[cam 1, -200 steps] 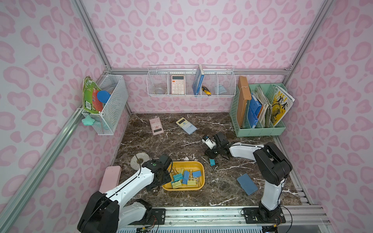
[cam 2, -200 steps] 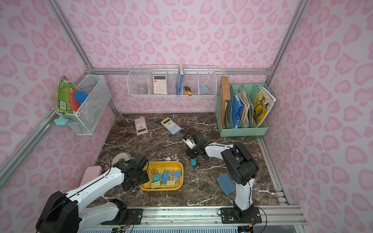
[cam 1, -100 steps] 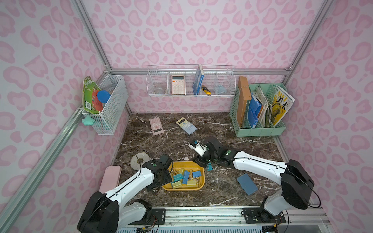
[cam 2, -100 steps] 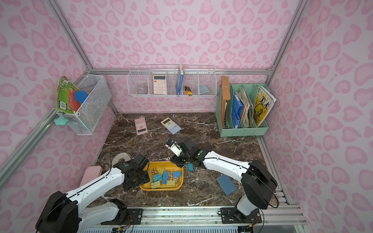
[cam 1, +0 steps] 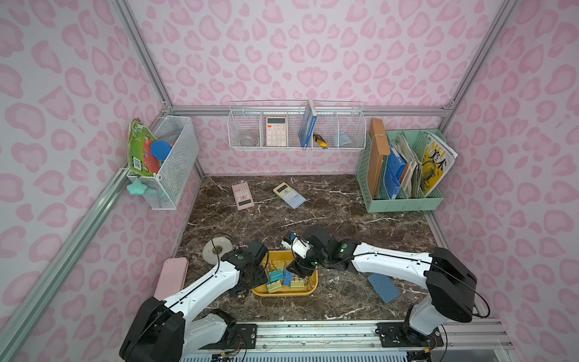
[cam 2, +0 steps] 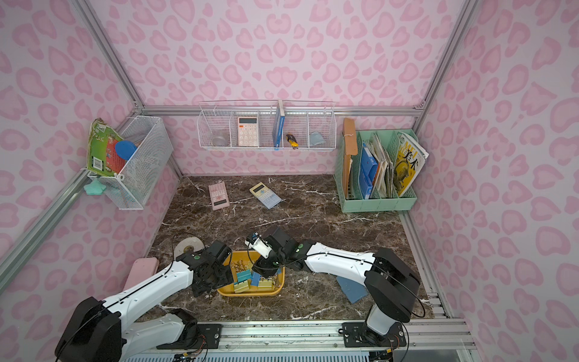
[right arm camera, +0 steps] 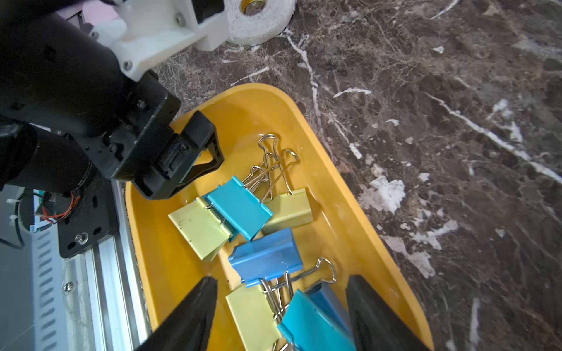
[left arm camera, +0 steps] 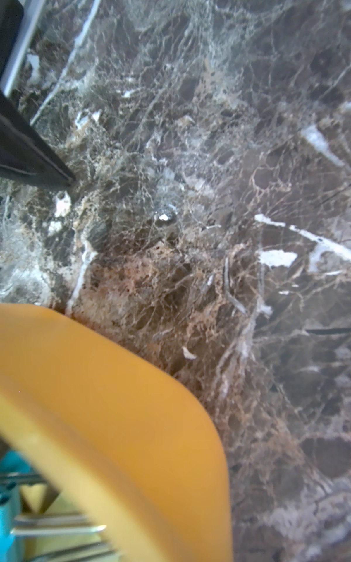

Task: Put the binder clips in the storage box
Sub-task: Place the binder clip in the storage box, then pick up the binder clip at the center of the board.

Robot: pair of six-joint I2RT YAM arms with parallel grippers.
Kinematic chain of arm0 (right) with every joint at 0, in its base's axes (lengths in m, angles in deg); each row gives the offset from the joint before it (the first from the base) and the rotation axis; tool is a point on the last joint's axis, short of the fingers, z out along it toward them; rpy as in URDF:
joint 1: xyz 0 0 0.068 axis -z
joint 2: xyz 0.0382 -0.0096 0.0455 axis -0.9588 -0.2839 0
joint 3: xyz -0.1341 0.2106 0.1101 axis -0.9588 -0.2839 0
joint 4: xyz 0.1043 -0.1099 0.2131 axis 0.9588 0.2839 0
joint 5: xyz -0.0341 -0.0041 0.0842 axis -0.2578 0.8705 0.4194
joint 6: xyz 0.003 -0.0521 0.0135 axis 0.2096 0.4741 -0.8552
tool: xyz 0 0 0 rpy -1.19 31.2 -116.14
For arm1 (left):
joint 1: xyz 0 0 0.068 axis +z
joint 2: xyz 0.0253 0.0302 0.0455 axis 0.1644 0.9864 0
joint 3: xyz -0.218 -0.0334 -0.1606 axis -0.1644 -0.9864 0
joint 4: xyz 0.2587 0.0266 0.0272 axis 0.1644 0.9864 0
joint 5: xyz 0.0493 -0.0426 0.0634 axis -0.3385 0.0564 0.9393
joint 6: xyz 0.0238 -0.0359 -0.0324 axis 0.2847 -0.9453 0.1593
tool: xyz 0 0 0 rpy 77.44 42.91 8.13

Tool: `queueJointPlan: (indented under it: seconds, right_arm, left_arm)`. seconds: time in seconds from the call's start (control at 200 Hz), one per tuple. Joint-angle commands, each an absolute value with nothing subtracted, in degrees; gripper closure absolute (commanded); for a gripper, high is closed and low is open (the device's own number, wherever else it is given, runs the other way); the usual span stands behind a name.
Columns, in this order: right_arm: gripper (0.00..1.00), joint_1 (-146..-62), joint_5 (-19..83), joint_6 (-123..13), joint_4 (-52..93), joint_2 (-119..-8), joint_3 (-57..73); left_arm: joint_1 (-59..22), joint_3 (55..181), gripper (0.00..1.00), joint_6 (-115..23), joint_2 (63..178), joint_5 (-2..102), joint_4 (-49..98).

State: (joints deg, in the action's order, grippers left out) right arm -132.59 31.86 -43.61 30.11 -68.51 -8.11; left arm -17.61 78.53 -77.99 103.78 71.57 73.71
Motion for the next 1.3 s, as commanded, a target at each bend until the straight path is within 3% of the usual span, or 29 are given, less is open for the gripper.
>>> queueJointPlan:
  seconds: [0.0, 0.175, 0.505, 0.74, 1.02, 1.295]
  right_arm:
    - [0.25, -131.0, 30.1, -42.9, 31.1, -66.0, -8.6]
    - [0.21, -124.8, 24.7, -39.7, 33.8, -56.2, -16.3]
    - [0.19, -121.2, 22.3, -27.9, 33.3, -55.4, -22.3]
    - [0.19, -119.1, 24.1, -17.4, 30.3, -54.9, -26.2]
    - [0.21, -113.3, 34.0, -3.6, 26.1, -51.8, -29.6]
    - [0.22, -113.1, 37.5, 1.9, 23.9, -57.8, -29.9]
  left_arm:
    - [-17.7, 78.3, 0.07, -77.8, 103.5, 71.3, 74.0]
    - [-17.8, 78.3, 0.07, -77.6, 103.5, 71.1, 73.8]
    - [-18.0, 78.3, 0.07, -77.5, 103.1, 70.6, 73.7]
    - [-18.0, 78.2, 0.07, -77.0, 102.7, 70.2, 73.0]
    - [-18.1, 77.9, 0.07, -76.8, 101.9, 69.5, 72.2]
    - [-18.1, 77.9, 0.07, -76.6, 101.8, 69.5, 72.0]
